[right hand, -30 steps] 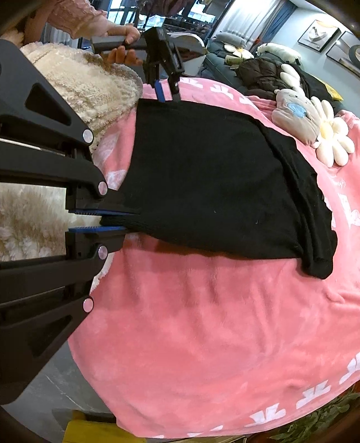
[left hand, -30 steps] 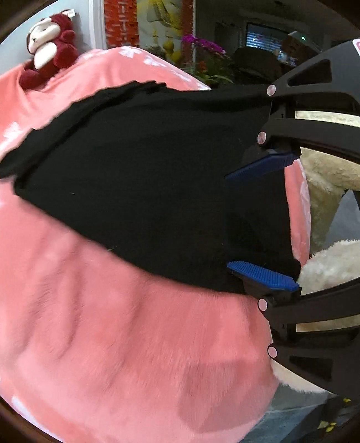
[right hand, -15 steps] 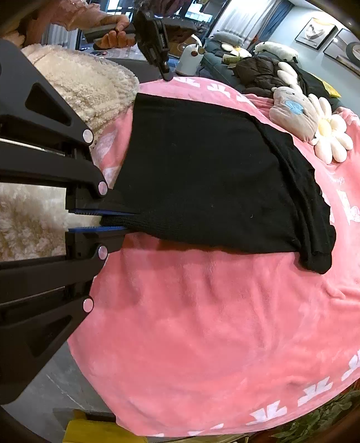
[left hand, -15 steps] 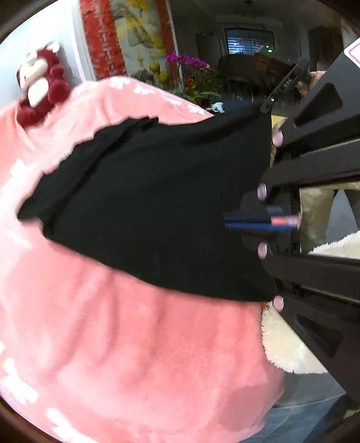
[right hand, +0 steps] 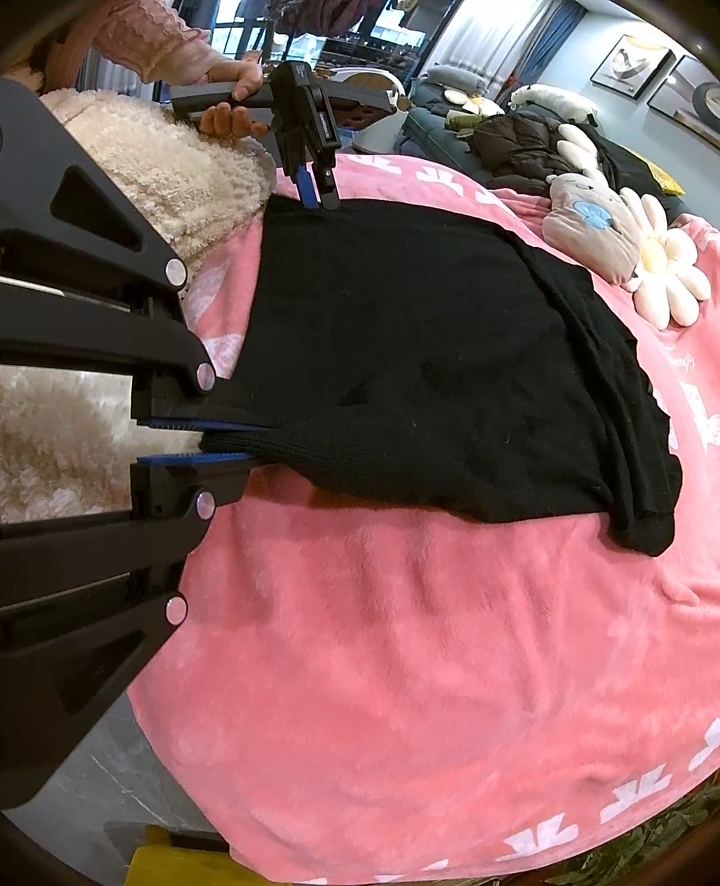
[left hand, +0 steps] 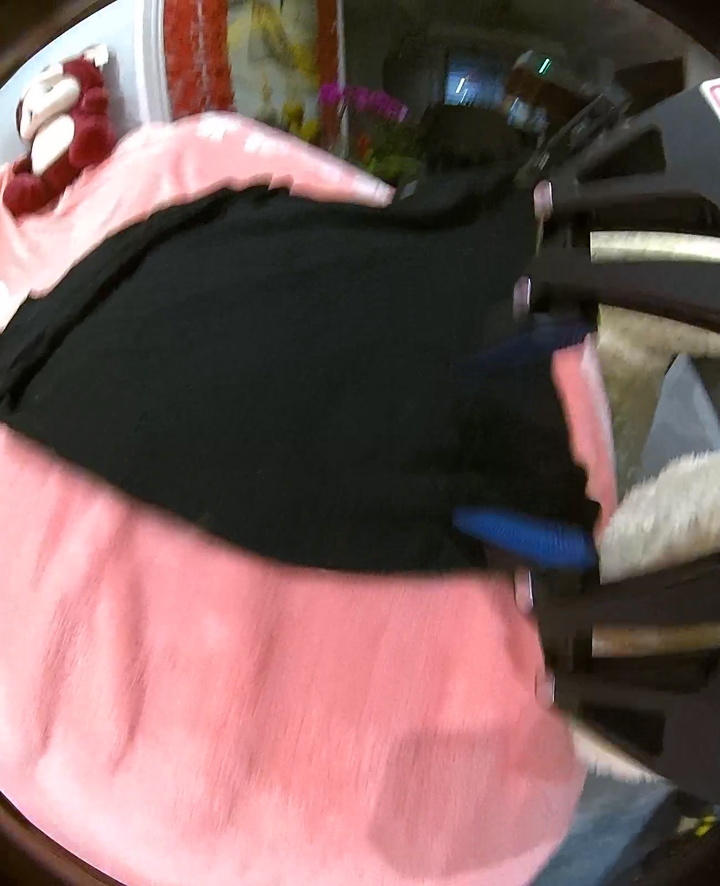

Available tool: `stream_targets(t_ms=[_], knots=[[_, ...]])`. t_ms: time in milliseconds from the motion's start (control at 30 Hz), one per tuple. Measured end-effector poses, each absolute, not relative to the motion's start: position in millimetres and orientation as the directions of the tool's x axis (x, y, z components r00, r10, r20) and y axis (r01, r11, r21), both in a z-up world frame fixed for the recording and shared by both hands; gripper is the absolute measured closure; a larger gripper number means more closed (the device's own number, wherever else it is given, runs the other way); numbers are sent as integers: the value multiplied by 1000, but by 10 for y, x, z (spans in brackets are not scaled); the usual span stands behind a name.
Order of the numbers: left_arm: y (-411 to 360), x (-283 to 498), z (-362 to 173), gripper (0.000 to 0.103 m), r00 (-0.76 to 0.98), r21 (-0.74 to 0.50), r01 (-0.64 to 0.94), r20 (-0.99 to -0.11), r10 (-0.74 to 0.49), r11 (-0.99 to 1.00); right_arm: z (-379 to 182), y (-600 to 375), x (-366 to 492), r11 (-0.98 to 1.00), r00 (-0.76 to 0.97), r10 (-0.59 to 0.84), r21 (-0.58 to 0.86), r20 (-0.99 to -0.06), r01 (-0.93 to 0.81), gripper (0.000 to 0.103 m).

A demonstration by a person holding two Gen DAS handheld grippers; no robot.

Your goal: Fold small clothes

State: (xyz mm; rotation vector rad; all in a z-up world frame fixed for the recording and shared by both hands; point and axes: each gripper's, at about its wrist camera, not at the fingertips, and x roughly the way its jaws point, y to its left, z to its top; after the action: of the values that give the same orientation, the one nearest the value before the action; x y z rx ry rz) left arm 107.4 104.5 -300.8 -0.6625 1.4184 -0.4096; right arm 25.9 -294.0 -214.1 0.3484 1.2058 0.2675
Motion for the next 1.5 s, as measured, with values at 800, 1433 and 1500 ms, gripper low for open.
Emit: stream_targets(t_ms=[800, 1433, 1500], knots=[[1290, 1176, -3006, 32, 95, -526, -5, -847, -523, 850, -2138, -2912, 337, 918, 332, 381, 397, -863, -21, 98], [1055, 2352, -1144, 99, 418, -790, 242, -440, -795, 564, -1122, -3198, 1511, 857, 660, 445, 502, -605, -117, 98], [979, 2761, -1013, 99, 468, -742, 260, -463, -753, 618, -1078, -3221, 1894, 875, 691, 418, 467, -589, -131, 98]])
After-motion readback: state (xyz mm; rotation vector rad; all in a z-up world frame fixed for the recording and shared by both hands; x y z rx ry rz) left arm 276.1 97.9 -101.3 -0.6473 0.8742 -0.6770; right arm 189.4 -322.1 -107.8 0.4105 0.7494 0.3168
